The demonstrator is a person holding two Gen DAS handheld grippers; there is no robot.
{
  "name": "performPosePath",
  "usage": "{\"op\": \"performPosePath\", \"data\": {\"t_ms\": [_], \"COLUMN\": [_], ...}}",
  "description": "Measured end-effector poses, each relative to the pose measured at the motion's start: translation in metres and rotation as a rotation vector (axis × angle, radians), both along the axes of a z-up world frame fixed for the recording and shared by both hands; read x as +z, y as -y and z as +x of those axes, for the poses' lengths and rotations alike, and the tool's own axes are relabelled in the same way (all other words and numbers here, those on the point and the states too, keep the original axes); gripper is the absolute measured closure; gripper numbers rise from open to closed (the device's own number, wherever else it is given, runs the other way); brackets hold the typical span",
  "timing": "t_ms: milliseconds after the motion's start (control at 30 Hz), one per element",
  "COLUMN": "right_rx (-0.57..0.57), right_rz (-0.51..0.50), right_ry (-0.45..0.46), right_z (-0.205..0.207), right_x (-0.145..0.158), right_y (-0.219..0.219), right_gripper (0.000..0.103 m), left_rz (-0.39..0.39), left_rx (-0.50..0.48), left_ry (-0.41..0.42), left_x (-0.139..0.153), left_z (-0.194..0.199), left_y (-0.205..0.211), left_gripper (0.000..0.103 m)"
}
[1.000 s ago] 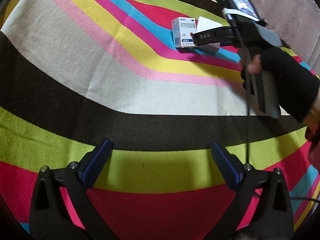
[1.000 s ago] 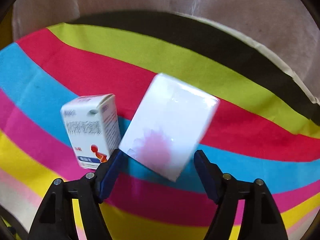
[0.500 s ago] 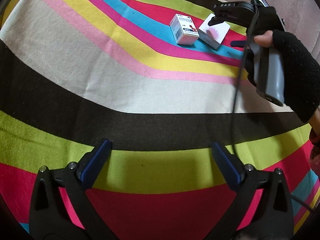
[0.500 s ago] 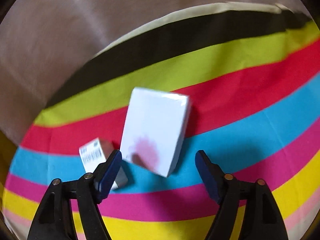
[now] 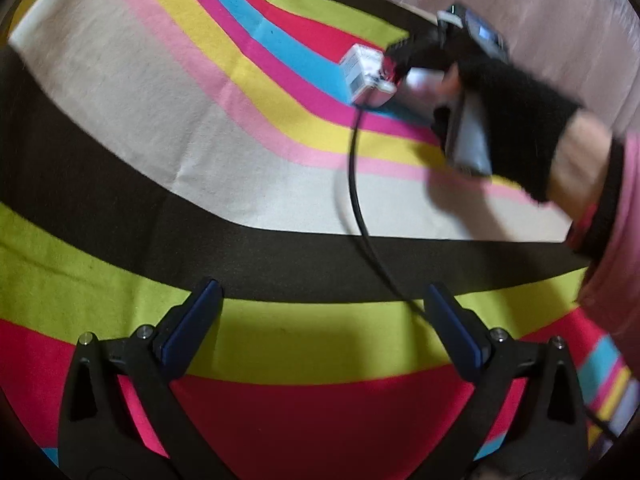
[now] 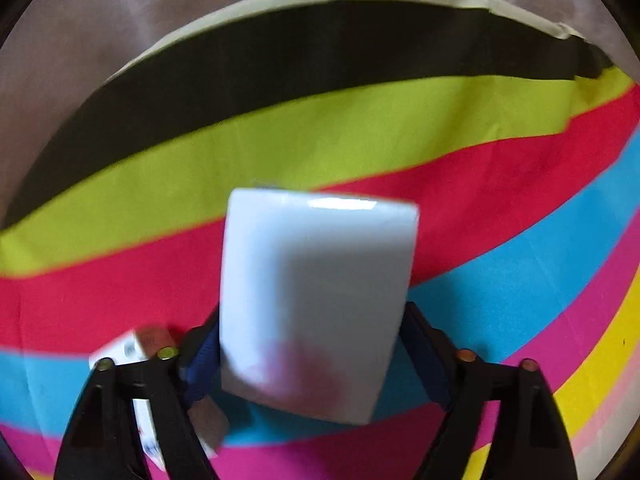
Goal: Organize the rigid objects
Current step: 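Grasp the white pink-printed box with the right tool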
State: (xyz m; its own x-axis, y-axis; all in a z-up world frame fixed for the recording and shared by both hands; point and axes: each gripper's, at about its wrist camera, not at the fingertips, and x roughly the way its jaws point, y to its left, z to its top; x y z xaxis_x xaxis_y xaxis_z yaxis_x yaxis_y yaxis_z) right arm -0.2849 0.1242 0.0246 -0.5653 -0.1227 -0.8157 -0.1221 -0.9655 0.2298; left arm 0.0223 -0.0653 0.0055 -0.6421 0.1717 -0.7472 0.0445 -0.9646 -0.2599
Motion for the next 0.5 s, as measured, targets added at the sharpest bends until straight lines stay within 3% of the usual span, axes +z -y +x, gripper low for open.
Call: {"op": "performPosePath", "data": {"t_ms": [33,100,233,300,367,500], "right_rx": [0.067,0.178,0.385,0.487,0.537,0.545], "right_rz": [0.019,0.08,0.175,0.217,0.284,0.292], "right_ry": [-0.003,-0.034,-0.041,-0.044,-0.035,-0.043], "right_z": [0.007,0.022,0.052,0.075,0.097,0.146], "right_x": [0.0,0.003,0.002,0.001,-0.001,-0.003], "right_y": [-0.006,-0.023,-0.073,-0.105,-0.127,-0.162], "right_gripper": [0.028,0.029,0.029,0.029,0.033,0.036], "left_rz": [0.1,0.193,0.196,0.259,0.25,0.027], "left_rx": [-0.063,-0.178,-0.398,-0.435,-0.356,-0.063], "left_ry": [-0.017,-0.047,-0.115,-0.147,-0.147,-0.107], "left_x": [0.004,0.015,0.05,0.066,0.069,0.051], "left_z": [0.005,0.017,0.034,0.025,0.002,-0.078], "left_y": [0.005,0.005,-0.012,-0.012,-0.014,-0.02], "left_gripper": [0.001,0.002,0.001,0.001,0.001,0.001]}}
